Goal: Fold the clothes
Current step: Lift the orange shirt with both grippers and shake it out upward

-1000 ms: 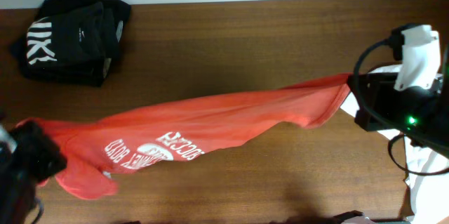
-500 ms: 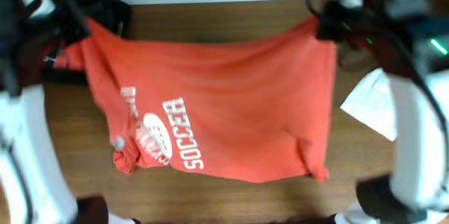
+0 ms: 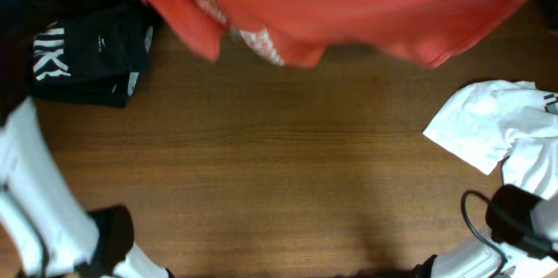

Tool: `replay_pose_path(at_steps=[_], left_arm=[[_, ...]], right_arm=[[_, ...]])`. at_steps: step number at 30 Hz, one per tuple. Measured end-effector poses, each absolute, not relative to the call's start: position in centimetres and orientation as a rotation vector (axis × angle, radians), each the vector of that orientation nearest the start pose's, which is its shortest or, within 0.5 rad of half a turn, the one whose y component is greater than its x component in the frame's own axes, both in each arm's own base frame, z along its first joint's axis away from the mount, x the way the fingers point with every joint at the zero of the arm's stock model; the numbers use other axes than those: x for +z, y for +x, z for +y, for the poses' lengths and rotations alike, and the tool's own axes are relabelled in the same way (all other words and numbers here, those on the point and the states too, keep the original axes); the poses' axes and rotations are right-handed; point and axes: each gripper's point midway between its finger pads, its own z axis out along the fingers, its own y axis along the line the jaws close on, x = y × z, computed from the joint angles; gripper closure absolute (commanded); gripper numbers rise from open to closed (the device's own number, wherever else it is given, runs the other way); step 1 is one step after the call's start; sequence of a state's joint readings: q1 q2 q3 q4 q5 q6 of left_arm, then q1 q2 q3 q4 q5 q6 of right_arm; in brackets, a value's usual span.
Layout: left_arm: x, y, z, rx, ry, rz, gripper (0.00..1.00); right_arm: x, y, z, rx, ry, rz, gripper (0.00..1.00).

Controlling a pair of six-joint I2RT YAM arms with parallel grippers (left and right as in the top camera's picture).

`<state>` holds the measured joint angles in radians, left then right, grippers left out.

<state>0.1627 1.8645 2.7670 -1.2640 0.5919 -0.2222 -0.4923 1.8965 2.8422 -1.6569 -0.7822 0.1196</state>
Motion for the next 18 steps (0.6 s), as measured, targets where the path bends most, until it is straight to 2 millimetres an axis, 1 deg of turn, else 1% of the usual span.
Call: replay_pose_path(at_steps=[1, 2, 3, 4, 5, 6, 7, 8, 9, 11, 12, 13, 14, 15, 16, 17, 18], left_arm=[[47.9, 43.4, -3.0, -0.636, 0.005, 2.030, 0.99], [42.3, 45.3, -3.3, -0.674, -0.023, 2.194, 1.00], [37.1, 46.4, -3.8, -0.706, -0.041, 2.345, 1.00], [31.2, 47.1, -4.5, -0.740, -0.055, 2.514, 0.99], [26.7, 47.0, -5.0, -0.765, -0.063, 2.649, 1.00], [24.2, 46.6, -5.3, -0.764, -0.065, 2.733, 1.00], [23.7, 46.1, -5.3, -0.745, -0.057, 2.765, 0.99], [24.3, 45.3, -5.0, -0.712, -0.062, 2.778, 0.99], [25.5, 43.9, -4.3, -0.640, -0.078, 2.792, 0.99], [29.8, 41.3, -3.2, -0.514, -0.090, 2.731, 0.99], [32.6, 39.7, -3.1, -0.470, -0.082, 2.668, 0.99], [35.0, 38.3, -3.3, -0.440, -0.062, 2.606, 0.99], [37.3, 36.9, -3.8, -0.418, -0.027, 2.540, 1.00], [38.7, 36.5, -4.4, -0.403, 0.000, 2.490, 0.99], [38.8, 37.3, -4.4, -0.399, 0.001, 2.470, 1.00], [38.9, 39.4, -4.2, -0.389, -0.003, 2.428, 1.00], [37.1, 45.5, -3.9, -0.375, -0.003, 2.367, 0.99]], right_arm=[[44.4, 37.4, -5.4, 0.689, 0.249, 2.192, 0.96], [41.4, 38.6, -4.8, 0.713, 0.248, 2.287, 0.96], [38.7, 39.5, -3.9, 0.743, 0.241, 2.373, 0.96], [36.3, 40.1, -2.9, 0.762, 0.228, 2.453, 0.96], [34.7, 40.4, -1.8, 0.760, 0.203, 2.513, 0.96], [34.3, 40.5, -1.1, 0.754, 0.175, 2.530, 0.96], [34.6, 40.2, -0.9, 0.737, 0.159, 2.528, 0.96], [35.0, 39.9, -0.9, 0.712, 0.160, 2.524, 0.96], [36.0, 39.1, -1.1, 0.662, 0.169, 2.507, 0.96], [39.2, 36.5, -1.0, 0.582, 0.161, 2.434, 0.96], [41.0, 35.0, -0.7, 0.549, 0.145, 2.387, 0.96], [42.3, 33.9, -0.7, 0.519, 0.143, 2.354, 0.96], [42.8, 33.3, -0.9, 0.482, 0.160, 2.339, 0.96], [42.5, 33.5, -1.2, 0.471, 0.173, 2.348, 0.96], [42.0, 34.8, -1.4, 0.466, 0.172, 2.355, 0.96], [41.5, 36.8, -1.6, 0.458, 0.157, 2.344, 0.96], [39.4, 41.3, -1.2, 0.473, 0.126, 2.352, 0.96]])
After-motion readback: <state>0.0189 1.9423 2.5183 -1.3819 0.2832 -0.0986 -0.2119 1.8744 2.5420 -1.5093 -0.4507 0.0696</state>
